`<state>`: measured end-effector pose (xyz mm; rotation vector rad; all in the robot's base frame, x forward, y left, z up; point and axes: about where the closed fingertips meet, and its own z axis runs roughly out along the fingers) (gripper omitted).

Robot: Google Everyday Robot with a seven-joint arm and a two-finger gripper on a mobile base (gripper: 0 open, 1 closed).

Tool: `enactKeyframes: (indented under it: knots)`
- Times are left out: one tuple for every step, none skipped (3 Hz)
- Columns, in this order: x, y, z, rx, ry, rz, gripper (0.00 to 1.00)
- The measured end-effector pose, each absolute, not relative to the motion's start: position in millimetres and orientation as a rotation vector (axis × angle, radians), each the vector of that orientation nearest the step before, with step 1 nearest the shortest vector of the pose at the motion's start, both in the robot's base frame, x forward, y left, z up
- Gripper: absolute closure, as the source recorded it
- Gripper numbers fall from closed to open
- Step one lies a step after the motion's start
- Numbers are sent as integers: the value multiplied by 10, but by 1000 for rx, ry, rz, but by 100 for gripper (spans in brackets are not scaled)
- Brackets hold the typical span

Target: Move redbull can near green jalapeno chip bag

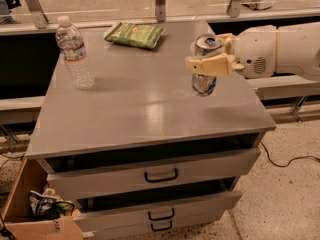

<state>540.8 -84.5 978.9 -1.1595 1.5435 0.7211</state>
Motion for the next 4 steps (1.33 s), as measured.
enactKeyframes:
  knots:
    - [5408, -844, 9789, -1160, 1543, 721, 100]
    - [5464, -851, 9837, -1133, 1519, 697, 100]
    - [5874, -847, 9874, -1099, 1466, 621, 100]
    - [6546, -853, 9925, -1034, 1414, 531, 100]
